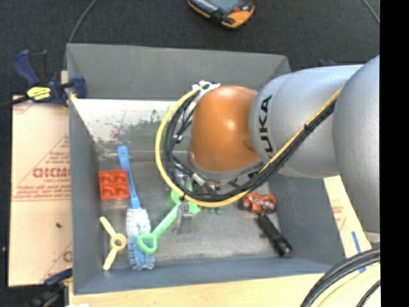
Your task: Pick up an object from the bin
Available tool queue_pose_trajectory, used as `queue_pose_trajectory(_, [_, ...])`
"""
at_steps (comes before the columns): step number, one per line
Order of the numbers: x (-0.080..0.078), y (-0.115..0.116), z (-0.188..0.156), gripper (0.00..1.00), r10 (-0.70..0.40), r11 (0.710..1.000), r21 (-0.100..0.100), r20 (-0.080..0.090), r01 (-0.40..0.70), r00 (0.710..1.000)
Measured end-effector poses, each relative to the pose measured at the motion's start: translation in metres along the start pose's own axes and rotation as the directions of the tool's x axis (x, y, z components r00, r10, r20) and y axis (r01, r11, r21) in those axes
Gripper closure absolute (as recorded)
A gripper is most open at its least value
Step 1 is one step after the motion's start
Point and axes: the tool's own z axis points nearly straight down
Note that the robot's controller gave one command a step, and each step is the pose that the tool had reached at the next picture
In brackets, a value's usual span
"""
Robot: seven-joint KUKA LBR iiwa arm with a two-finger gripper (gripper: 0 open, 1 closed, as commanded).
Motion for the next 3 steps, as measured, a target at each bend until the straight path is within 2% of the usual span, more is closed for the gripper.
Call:
queue_pose_trajectory(1, [-0.002,-0.001,-0.005,0.00,0.005,1.000,-0.001,0.008,-0.005,1.000])
queue_pose_trajectory(2, [-0.025,0.005,0.091,0.00,-0.386,0.923,0.001,0.001,0.386,0.923])
queue_pose_trajectory(3, [-0.025,0.014,0.088,0.00,-0.394,0.919,0.001,0.006,0.394,0.919])
